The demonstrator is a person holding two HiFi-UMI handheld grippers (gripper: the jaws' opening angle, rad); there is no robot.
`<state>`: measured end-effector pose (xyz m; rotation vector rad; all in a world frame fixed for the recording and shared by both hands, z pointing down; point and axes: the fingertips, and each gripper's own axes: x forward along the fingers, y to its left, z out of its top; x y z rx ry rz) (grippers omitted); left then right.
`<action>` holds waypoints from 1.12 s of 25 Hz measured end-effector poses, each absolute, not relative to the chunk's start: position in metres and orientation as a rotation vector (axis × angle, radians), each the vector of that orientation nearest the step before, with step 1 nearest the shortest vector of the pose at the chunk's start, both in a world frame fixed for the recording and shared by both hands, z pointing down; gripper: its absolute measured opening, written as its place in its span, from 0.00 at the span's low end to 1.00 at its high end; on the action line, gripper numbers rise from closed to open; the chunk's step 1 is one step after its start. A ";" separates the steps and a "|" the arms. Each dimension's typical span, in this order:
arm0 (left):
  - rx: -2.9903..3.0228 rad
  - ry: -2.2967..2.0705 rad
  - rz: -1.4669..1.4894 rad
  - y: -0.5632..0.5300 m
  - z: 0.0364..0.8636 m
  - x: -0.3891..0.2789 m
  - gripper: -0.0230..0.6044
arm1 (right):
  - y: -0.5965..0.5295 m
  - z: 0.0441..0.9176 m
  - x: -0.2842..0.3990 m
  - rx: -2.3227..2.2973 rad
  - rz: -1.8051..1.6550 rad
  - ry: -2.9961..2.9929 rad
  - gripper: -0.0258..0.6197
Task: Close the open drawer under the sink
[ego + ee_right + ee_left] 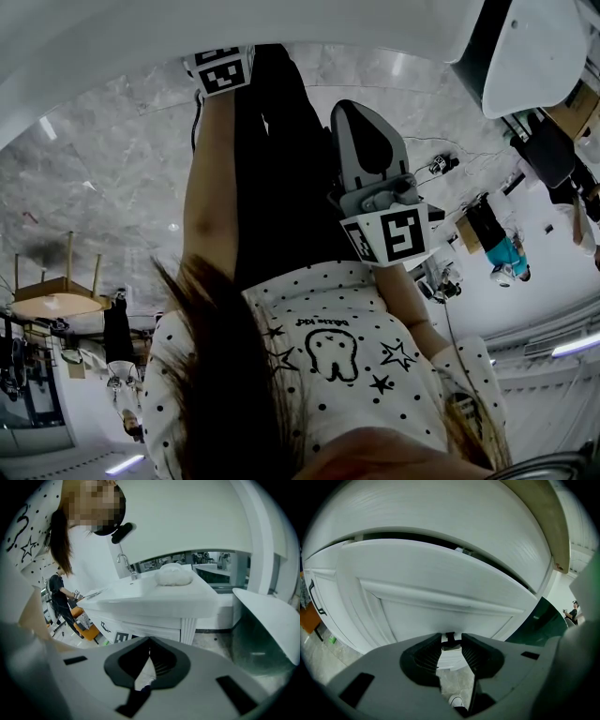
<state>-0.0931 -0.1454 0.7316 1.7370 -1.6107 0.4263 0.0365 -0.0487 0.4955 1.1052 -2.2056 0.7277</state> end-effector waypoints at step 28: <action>1.740 -1.618 0.418 -0.149 0.730 -0.093 0.25 | -0.049 0.496 0.036 1.106 0.744 -2.202 0.06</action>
